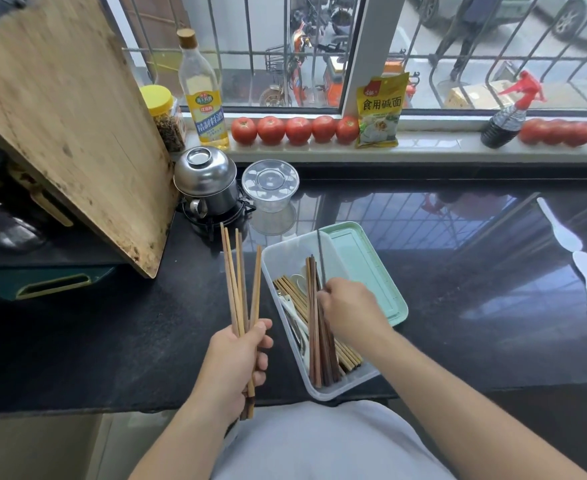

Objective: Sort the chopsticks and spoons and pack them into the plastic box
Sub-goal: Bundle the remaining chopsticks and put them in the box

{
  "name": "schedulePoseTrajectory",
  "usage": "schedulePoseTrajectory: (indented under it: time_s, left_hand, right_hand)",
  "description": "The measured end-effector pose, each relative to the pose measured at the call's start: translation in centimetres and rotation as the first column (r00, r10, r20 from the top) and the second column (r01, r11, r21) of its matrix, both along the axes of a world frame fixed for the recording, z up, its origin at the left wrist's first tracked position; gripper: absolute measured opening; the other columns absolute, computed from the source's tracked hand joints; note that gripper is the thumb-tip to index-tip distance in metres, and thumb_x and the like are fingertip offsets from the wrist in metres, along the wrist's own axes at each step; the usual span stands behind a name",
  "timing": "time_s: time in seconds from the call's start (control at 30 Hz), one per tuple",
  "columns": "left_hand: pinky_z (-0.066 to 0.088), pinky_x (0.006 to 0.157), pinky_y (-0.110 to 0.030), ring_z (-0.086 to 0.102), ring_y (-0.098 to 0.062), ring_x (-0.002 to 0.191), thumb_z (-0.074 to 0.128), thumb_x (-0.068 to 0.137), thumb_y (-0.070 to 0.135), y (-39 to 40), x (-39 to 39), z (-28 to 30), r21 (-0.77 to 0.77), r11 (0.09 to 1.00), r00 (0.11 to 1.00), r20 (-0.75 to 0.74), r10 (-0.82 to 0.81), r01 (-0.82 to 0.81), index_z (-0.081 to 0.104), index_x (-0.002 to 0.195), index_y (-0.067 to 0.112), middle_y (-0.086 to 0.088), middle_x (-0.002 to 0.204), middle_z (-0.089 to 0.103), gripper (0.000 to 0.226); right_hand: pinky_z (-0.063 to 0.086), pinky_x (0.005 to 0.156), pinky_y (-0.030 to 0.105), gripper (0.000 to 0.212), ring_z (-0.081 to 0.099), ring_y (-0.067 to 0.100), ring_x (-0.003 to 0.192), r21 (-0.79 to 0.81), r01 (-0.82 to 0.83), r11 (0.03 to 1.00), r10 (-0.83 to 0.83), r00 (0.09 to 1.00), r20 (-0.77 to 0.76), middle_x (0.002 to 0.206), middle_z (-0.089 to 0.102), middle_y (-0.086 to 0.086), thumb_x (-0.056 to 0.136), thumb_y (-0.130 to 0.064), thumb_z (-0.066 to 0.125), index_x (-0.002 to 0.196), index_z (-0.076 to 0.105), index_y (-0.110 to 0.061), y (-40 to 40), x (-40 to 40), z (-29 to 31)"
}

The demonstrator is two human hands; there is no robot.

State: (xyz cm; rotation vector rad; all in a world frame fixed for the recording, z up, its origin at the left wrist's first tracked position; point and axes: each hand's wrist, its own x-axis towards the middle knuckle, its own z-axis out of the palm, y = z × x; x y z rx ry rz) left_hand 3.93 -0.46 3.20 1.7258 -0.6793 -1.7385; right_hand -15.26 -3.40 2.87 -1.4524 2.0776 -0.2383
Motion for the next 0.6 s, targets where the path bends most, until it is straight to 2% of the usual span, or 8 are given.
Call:
schedulePoseTrajectory:
  time_s: [0.13, 0.27, 0.3, 0.37, 0.43, 0.47, 0.53, 0.6]
  left_hand:
    - [0.038, 0.042, -0.026, 0.048, -0.013, 0.054, 0.060, 0.104, 0.022, -0.1, -0.6, 0.4, -0.001, 1.000, 1.000, -0.010, 0.001, -0.001, 0.068, 0.110, 0.010, -0.008, 0.076, 0.057, 0.016]
    - [0.039, 0.043, -0.026, 0.051, -0.014, 0.054, 0.052, 0.107, 0.020, 0.1, -0.6, 0.6, -0.015, 1.000, 0.998, -0.058, -0.019, 0.019, 0.067, 0.114, 0.011, -0.010, 0.081, 0.064, 0.019]
    - [0.041, 0.044, -0.026, 0.053, -0.015, 0.054, 0.050, 0.108, 0.018, 0.2, -0.5, 0.6, -0.028, 0.999, 0.997, -0.069, -0.032, 0.030, 0.066, 0.115, 0.010, -0.011, 0.081, 0.067, 0.019]
    - [0.043, 0.047, -0.026, 0.058, -0.016, 0.056, 0.050, 0.108, 0.016, 0.3, -0.6, 0.7, -0.055, 0.996, 0.993, -0.094, -0.072, 0.067, 0.065, 0.114, 0.005, -0.011, 0.081, 0.073, 0.020]
    - [0.047, 0.051, -0.027, 0.062, -0.019, 0.060, 0.051, 0.108, 0.015, 0.4, -0.9, 1.0, -0.072, 0.990, 0.981, -0.139, -0.132, 0.123, 0.065, 0.116, 0.002, -0.013, 0.085, 0.076, 0.021]
    - [0.049, 0.053, -0.029, 0.064, -0.021, 0.063, 0.051, 0.108, 0.016, 0.4, -1.1, 1.1, -0.077, 0.985, 0.973, -0.161, -0.163, 0.152, 0.066, 0.117, 0.002, -0.015, 0.089, 0.076, 0.022]
    - [0.054, 0.059, -0.032, 0.069, -0.024, 0.071, 0.051, 0.108, 0.018, 0.3, -1.2, 1.4, -0.083, 0.977, 0.959, -0.192, -0.210, 0.198, 0.067, 0.118, 0.005, -0.018, 0.096, 0.077, 0.023]
    - [0.057, 0.062, -0.034, 0.071, -0.027, 0.075, 0.051, 0.108, 0.020, 0.2, -1.2, 1.6, -0.091, 0.966, 0.946, -0.202, -0.254, 0.240, 0.067, 0.120, 0.008, -0.019, 0.102, 0.077, 0.024]
  right_hand:
    - [0.052, 0.072, 0.043, 0.010, 0.061, 0.036, 0.084, 0.010, -0.030, 1.000, 0.030, 0.998, -0.052, 0.094, 0.065, 0.014, 0.100, -0.017, 0.044, 0.096, 0.051, -0.011, 0.7, 1.7, -2.9]
    - [0.041, 0.069, 0.039, 0.019, 0.054, 0.033, 0.083, 0.023, -0.058, 0.998, 0.061, 0.990, -0.127, 0.098, 0.064, 0.010, 0.101, -0.031, 0.045, 0.098, 0.053, -0.013, 1.2, 0.7, -1.5]
    - [0.043, 0.071, 0.038, 0.022, 0.056, 0.029, 0.085, 0.012, -0.056, 0.998, 0.057, 0.995, -0.087, 0.097, 0.066, 0.006, 0.101, -0.034, 0.046, 0.099, 0.058, -0.016, 1.5, 0.8, -0.7]
    - [0.048, 0.071, 0.033, 0.023, 0.063, 0.020, 0.083, -0.007, -0.020, 1.000, 0.021, 0.983, 0.184, 0.087, 0.068, -0.004, 0.100, -0.037, 0.049, 0.094, 0.067, -0.023, 2.2, 1.4, 1.0]
    - [0.051, 0.063, 0.029, 0.022, 0.069, 0.016, 0.072, 0.014, 0.064, 0.998, -0.062, 0.843, 0.535, 0.079, 0.071, -0.002, 0.101, -0.031, 0.055, 0.089, 0.070, -0.020, 3.1, 2.8, 2.4]
    - [0.053, 0.060, 0.026, 0.020, 0.073, 0.015, 0.071, 0.024, 0.115, 0.993, -0.103, 0.757, 0.645, 0.081, 0.073, 0.002, 0.101, -0.024, 0.058, 0.090, 0.072, -0.016, 3.4, 3.4, 2.8]
    - [0.055, 0.062, 0.019, 0.016, 0.074, 0.008, 0.071, 0.021, 0.189, 0.982, -0.145, 0.673, 0.725, 0.081, 0.075, 0.004, 0.099, -0.012, 0.060, 0.090, 0.072, -0.006, 3.6, 3.6, 3.3]
    - [0.050, 0.061, 0.015, 0.014, 0.069, 0.000, 0.064, 0.011, 0.193, 0.981, -0.146, 0.703, 0.696, 0.074, 0.073, -0.003, 0.097, -0.013, 0.064, 0.087, 0.073, -0.008, 3.2, 3.1, 3.4]
